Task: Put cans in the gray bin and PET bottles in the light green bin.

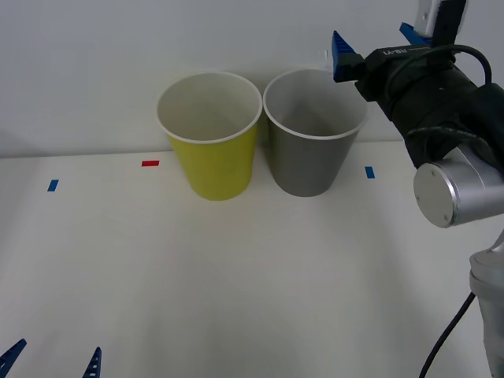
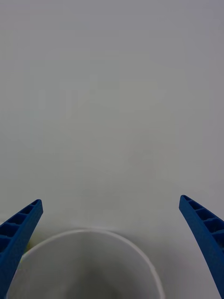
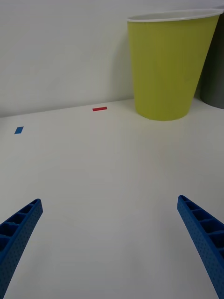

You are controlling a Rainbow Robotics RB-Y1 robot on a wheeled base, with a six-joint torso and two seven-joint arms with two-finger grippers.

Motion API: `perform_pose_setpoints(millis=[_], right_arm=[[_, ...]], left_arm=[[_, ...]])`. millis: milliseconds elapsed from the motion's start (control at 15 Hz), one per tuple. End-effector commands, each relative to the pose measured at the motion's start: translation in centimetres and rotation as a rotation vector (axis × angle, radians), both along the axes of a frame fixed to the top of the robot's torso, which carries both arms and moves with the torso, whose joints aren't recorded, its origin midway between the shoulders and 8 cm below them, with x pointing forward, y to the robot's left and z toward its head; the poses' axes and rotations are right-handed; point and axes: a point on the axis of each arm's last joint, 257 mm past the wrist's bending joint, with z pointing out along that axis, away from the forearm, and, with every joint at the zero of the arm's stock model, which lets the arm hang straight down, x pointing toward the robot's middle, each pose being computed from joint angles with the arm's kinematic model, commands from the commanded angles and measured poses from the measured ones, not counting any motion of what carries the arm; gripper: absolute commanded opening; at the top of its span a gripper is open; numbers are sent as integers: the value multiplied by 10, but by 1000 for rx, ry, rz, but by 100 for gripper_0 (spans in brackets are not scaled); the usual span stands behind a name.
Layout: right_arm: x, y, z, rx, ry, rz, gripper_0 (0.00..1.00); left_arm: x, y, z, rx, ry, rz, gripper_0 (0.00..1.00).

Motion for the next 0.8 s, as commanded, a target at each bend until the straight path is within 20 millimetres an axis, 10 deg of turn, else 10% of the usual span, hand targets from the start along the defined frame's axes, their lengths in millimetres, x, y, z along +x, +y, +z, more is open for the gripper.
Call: perform_pose_setpoints(millis=[67, 800], right_arm=[[-12, -19, -20, -13, 22, -49, 100], [-50, -66, -108, 85, 74, -124, 100]], left_arm=[[0, 0, 0, 0, 0, 0, 100], [0, 0, 0, 0, 0, 0, 100]])
